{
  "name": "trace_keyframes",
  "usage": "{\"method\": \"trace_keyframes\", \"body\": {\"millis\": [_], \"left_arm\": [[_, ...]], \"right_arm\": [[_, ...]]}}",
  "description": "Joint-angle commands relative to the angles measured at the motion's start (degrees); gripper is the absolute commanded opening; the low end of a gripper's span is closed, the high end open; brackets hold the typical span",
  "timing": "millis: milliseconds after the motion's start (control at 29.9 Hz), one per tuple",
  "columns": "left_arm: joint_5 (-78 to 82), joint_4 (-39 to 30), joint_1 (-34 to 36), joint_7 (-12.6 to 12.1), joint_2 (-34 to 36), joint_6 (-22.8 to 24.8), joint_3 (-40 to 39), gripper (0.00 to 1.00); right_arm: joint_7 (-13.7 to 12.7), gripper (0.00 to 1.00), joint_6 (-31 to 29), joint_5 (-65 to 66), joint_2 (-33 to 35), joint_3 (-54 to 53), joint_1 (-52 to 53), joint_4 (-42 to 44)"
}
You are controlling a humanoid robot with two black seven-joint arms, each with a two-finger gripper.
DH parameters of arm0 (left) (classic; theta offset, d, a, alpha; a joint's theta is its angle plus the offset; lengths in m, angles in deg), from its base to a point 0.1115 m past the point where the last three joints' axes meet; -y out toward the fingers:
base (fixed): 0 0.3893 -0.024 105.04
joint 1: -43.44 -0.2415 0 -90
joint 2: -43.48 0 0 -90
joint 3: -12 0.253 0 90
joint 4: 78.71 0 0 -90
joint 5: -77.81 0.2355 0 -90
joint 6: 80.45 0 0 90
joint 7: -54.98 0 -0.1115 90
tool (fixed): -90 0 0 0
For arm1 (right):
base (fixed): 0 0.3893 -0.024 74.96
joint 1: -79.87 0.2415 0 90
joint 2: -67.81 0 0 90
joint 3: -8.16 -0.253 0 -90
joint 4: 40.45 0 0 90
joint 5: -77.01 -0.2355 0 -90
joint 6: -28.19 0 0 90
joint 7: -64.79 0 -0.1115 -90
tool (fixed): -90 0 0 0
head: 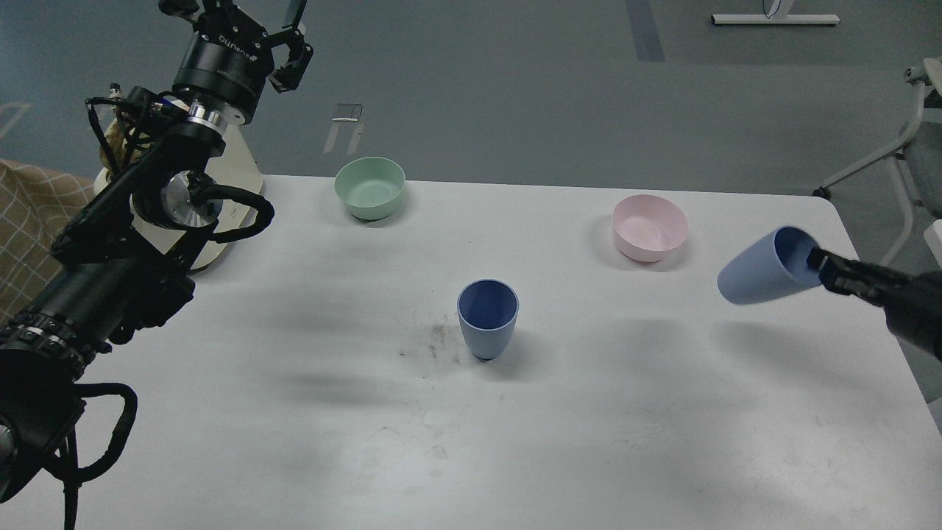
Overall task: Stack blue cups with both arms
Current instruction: 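Lift the blue cup with the right gripper over the centered cup, then lower the held cup into the centered blue cup and release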
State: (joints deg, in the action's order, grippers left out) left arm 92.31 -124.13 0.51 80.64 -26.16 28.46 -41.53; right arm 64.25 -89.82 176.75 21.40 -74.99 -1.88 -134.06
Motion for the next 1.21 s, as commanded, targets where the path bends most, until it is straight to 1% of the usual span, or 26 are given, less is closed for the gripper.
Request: {"method": "trace_keyframes", "body": {"millis": [0, 67, 100, 134, 201, 234, 301, 368, 402, 502, 569, 770, 938, 1172], "left_arm": [[0.00, -0.02, 0.04, -0.18, -0.59, -0.01, 0.01, 0.98], [0.09, -0.02, 0.04, -0.26, -0.68, -0.01, 0.10, 0.98], [0.09, -0.02, 0.04, -0.53, -0.68, -0.10, 0.27, 0.98], [0.09, -0.02, 0.04, -0.53, -0.68, -0.10, 0.27, 0.98], [0.79, -0.02, 0.04, -0.79, -0.77, -0.54, 1.06, 0.98], [0.97, -0.02, 0.04, -0.97, -0.77, -0.54, 1.15, 0.98], [1.06, -0.02, 0.04, -2.46, -0.86, -0.63, 1.15, 0.98], [1.06, -0.02, 0.04, -2.99, -0.77, -0.54, 1.15, 0.98], [1.06, -0.02, 0.04, -2.99, -0.77, -0.54, 1.15, 0.98], [1.06, -0.02, 0.04, -2.99, -0.50, -0.45, 1.15, 0.98], [1.06, -0.02, 0.04, -2.99, -0.42, -0.45, 1.15, 0.98], [0.88, -0.02, 0.04, -2.99, -0.42, -0.45, 0.98, 0.98], [0.88, -0.02, 0.04, -2.99, -0.42, -0.54, 0.80, 0.98], [0.88, -0.02, 0.04, -2.99, -0.50, -0.54, 0.63, 0.98]], "right_arm": [[0.01, 0.00, 0.01, -3.06, 0.01, 0.18, 10.70, -0.70], [-0.26, 0.00, 0.01, -3.24, -2.09, 2.80, 16.77, -0.87], [-0.52, 0.00, 0.01, -3.15, -4.10, 6.90, 21.58, -1.48], [-0.52, 0.00, 0.01, -3.15, -4.12, 6.94, 21.63, -1.49], [-1.04, 0.00, 0.01, -3.06, -6.57, 16.13, 29.07, -2.80], [-1.31, 0.00, 0.01, -2.97, -7.11, 18.26, 30.41, -3.24], [-2.80, 0.00, 0.01, -2.80, -9.47, 25.46, 33.92, -4.21], [-3.77, 0.00, 0.01, -2.71, -11.15, 28.11, 35.33, -4.13], [-4.82, 0.00, 0.01, -2.62, -12.89, 30.74, 36.56, -4.04], [-6.06, 0.00, 0.01, -2.01, -15.19, 35.76, 38.32, -3.60], [-6.15, 0.00, 0.01, 0.88, -16.16, 39.62, 39.47, -2.64], [-6.23, 0.00, 0.01, 2.82, -17.66, 44.73, 39.47, -0.44], [-6.23, 0.00, 0.01, 3.62, -17.57, 47.02, 39.38, -0.35], [-6.23, 0.00, 0.01, 3.71, -17.13, 47.20, 37.10, 0.18]]}}
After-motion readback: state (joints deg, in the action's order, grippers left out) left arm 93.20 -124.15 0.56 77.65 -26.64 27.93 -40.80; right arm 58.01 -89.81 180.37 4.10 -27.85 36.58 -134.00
